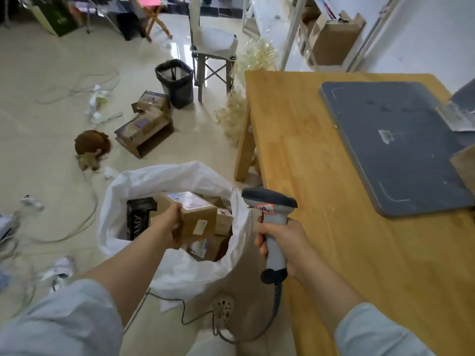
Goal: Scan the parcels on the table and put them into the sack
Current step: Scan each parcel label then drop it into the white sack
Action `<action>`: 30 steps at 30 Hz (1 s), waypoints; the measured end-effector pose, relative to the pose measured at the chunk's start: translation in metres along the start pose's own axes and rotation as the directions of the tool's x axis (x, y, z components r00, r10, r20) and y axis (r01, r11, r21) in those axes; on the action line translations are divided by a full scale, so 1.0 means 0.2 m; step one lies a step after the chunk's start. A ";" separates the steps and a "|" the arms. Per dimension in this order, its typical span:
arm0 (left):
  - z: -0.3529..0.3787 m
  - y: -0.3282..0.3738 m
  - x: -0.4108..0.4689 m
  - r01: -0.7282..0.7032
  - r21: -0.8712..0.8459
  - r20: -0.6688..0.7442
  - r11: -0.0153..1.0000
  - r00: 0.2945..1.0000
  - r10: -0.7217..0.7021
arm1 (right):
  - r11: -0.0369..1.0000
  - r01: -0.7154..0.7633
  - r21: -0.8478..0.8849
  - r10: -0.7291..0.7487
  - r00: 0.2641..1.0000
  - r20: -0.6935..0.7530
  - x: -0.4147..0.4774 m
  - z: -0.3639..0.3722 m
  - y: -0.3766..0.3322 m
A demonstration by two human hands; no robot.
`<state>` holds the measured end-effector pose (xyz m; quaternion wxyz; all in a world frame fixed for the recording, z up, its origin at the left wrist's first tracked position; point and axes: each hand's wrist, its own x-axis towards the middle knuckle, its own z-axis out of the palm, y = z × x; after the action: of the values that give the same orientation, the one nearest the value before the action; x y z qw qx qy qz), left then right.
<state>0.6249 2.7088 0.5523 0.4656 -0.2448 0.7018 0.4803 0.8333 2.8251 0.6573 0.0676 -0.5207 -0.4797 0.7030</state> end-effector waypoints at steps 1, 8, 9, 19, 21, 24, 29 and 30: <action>0.01 0.04 0.06 -0.039 0.053 -0.042 0.998 0.998 0.041 | 1.000 -0.014 -0.009 0.014 1.000 0.008 0.06 0.02 -0.02; 0.02 0.32 0.49 -0.222 0.715 -0.073 0.663 0.919 0.387 | 0.992 -0.124 -0.033 0.126 0.990 0.065 0.46 0.18 -0.08; 0.03 0.34 0.54 -0.227 0.797 -0.045 0.560 0.902 0.428 | 0.989 -0.139 -0.041 0.141 0.987 0.072 0.51 0.21 -0.07; 0.22 0.50 0.85 -0.084 0.781 0.431 -0.619 0.791 0.435 | 0.968 -0.242 -0.067 0.247 0.965 0.086 0.87 0.30 0.04; 0.23 0.47 0.90 -0.106 0.777 0.443 -0.620 0.792 0.420 | 0.967 -0.245 -0.066 0.250 0.964 0.088 0.91 0.29 0.06; 0.24 0.40 0.97 -0.171 0.818 0.411 -0.548 0.841 0.351 | 0.966 -0.254 -0.048 0.258 0.962 0.088 0.94 0.27 0.06; 0.22 0.32 0.94 -0.290 0.892 0.393 -0.348 0.876 0.278 | 0.966 -0.253 -0.058 0.257 0.962 0.088 0.91 0.25 0.06; 0.22 0.32 0.91 -0.302 0.900 0.393 -0.316 0.874 0.285 | 0.965 -0.254 -0.058 0.259 0.962 0.082 0.90 0.25 0.06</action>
<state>0.5116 2.7949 0.4152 0.3446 0.3946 0.8398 -0.1422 0.7173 2.8954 0.5294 -0.0578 -0.5479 -0.4272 0.7169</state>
